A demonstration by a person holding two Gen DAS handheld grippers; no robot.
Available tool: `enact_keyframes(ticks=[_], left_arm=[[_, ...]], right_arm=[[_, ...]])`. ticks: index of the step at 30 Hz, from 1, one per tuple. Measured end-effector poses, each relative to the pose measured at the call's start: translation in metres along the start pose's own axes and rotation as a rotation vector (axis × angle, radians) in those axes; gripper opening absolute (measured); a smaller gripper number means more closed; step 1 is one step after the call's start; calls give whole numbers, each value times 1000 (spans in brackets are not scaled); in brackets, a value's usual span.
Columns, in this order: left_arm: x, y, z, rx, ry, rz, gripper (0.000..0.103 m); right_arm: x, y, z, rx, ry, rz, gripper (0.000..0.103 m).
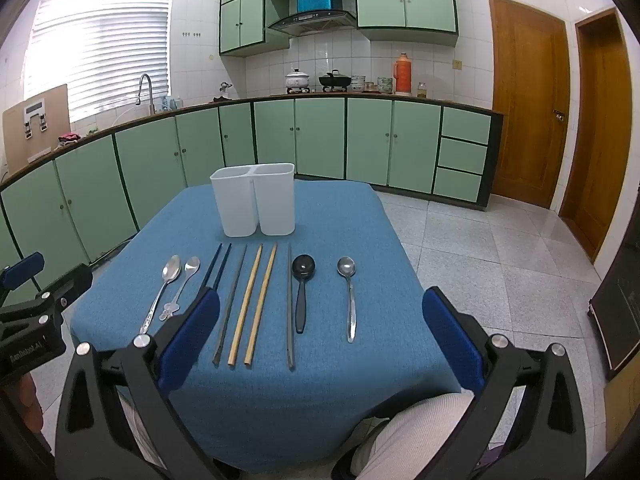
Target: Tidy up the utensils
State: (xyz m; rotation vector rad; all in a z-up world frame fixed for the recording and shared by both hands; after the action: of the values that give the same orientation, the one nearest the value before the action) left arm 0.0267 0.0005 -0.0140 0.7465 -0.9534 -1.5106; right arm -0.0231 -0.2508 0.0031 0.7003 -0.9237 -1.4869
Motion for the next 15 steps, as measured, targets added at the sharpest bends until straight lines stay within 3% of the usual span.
enact_keyframes(ticks=[15], left_arm=[[-2,1,-1,13,1,4,97]], right_arm=[[0,-1,0,1,0,-1,98]])
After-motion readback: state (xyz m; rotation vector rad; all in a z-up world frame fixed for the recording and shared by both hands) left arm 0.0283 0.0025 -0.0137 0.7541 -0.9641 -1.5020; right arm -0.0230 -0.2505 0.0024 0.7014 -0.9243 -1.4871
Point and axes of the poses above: each gripper's, at about its wrist camera, not at the fingertips, and z roughly against the way its jaws point, x to its right, y to its top, the point moved 3 cm from there along -z, roughly the way its jaws point, and after that the axes turned 9 degrees about -y, right-handed, at the moved point
